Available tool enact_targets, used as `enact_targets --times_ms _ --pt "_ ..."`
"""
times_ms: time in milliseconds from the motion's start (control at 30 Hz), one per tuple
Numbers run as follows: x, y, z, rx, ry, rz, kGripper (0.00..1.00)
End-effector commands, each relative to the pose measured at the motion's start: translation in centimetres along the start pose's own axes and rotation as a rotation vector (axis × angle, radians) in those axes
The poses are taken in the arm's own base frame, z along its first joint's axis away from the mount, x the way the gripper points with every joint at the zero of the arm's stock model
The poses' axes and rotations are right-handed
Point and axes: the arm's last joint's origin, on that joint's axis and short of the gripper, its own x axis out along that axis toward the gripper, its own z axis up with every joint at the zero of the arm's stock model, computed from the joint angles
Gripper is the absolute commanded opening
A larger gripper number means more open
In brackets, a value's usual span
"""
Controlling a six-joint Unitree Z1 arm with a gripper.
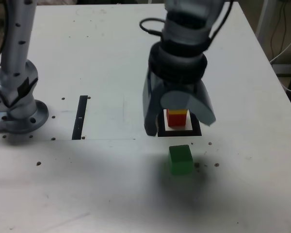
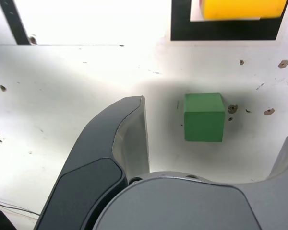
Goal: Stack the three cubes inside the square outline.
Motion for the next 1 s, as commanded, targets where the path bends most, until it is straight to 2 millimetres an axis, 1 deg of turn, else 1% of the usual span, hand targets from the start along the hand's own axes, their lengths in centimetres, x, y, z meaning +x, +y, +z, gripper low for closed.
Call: enact_targets --times_ms 0,167,333,533,633,800,967 --pt "0.2 -0.2 0.3 0.000 0.003 -0.008 1.00" --pt "1.2 -0.5 1.0 0.000 0.017 -0.016 1.00" --pt "2.4 -0.7 1.6 0.001 0.031 -0.022 1.00" --pt "4.3 -1.2 2.9 0.007 0.055 -0.017 1.00" --pt "4.8 -1.3 3.1 0.009 0.062 -0.017 1.00" --pt "5.4 -1.5 3.5 0.018 0.080 -0.040 0.97" --pt "6.1 -1.9 4.4 0.050 0.061 -0.055 0.92"
